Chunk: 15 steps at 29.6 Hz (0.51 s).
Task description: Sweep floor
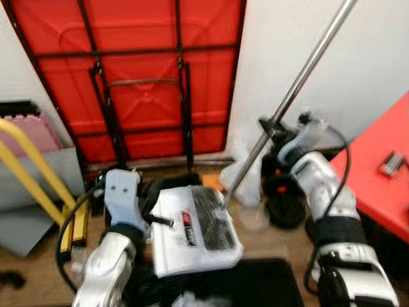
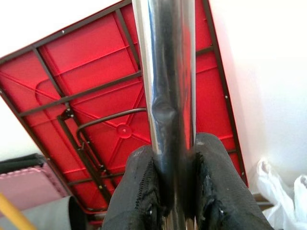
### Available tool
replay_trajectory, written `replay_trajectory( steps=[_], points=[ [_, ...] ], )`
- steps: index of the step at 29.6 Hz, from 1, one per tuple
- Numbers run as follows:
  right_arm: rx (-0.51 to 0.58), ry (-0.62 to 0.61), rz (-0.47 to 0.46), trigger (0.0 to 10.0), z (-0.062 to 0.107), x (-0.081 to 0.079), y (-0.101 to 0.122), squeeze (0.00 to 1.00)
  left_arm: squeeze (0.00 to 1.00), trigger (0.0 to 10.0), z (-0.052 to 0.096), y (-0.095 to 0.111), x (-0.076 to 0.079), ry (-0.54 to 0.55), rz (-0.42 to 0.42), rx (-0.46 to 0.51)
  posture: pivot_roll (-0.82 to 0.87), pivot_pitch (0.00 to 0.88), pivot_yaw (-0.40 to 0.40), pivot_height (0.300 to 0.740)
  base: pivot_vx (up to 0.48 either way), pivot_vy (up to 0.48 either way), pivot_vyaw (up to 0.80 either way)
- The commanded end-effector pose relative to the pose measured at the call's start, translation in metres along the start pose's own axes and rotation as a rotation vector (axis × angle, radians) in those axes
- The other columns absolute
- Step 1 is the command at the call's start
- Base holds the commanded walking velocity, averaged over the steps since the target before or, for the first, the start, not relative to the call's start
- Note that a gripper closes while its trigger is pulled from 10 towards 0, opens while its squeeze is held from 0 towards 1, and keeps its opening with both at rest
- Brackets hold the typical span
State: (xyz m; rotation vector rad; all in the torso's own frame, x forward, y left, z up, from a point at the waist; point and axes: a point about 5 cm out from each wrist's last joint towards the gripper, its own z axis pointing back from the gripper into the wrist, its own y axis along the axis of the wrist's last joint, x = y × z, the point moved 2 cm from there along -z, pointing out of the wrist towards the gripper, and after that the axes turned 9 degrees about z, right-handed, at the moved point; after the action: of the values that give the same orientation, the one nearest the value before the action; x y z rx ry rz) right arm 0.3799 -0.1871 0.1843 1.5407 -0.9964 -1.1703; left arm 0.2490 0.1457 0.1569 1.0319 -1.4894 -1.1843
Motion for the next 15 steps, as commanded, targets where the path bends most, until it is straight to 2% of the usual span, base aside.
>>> replay_trajectory(
  steps=[1,8,15],
  points=[
    [0.072,0.085,-0.031,10.0,-0.008,-0.022,0.015,0.0,0.0,10.0,0.007,-0.006,-0.005,0.033,-0.003,-0.04,-0.06,0.086,-0.084,0.74,0.345,0.0,0.79],
    [0.044,0.049,0.015,10.0,-0.014,-0.014,0.017,0.0,0.0,10.0,0.018,-0.003,0.001,0.028,-0.016,-0.058,-0.04,0.115,-0.095,0.74,0.317,0.0,0.75],
    [0.037,0.025,0.034,10.0,-0.02,-0.01,0.02,0.0,0.0,10.0,0.028,0.002,0.007,0.02,-0.01,-0.076,-0.02,0.151,-0.098,0.74,0.0,0.0,0.0]
  ],
)
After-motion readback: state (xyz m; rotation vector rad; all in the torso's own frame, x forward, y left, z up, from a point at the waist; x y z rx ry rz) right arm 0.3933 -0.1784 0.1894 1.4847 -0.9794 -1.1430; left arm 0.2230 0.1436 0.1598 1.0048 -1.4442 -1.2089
